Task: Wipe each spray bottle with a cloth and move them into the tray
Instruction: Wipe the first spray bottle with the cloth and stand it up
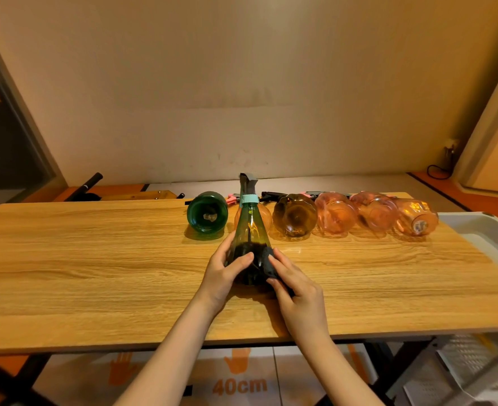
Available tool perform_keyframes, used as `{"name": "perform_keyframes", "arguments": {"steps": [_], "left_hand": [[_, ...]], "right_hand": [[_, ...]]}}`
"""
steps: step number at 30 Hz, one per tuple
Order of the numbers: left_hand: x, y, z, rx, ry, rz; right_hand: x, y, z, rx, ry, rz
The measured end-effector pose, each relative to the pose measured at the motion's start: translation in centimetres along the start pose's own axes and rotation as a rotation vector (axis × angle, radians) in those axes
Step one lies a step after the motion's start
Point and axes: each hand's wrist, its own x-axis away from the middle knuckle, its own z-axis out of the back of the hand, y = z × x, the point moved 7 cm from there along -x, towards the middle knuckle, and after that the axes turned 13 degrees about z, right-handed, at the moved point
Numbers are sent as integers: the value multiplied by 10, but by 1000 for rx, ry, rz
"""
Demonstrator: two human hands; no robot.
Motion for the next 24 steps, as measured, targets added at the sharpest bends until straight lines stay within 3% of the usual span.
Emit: {"name": "perform_keyframes", "arguments": {"steps": [10,16,24], "left_hand": [[-5,-6,4,9,-32,12],[-6,-9,3,-26,-65,22],[0,-5,-6,-55,-103,-8]], "right_hand": [[3,-17,-6,43,-61,219],[-1,-3,2,-18,15,32],[-65,4,4,-92,30,-72]]}}
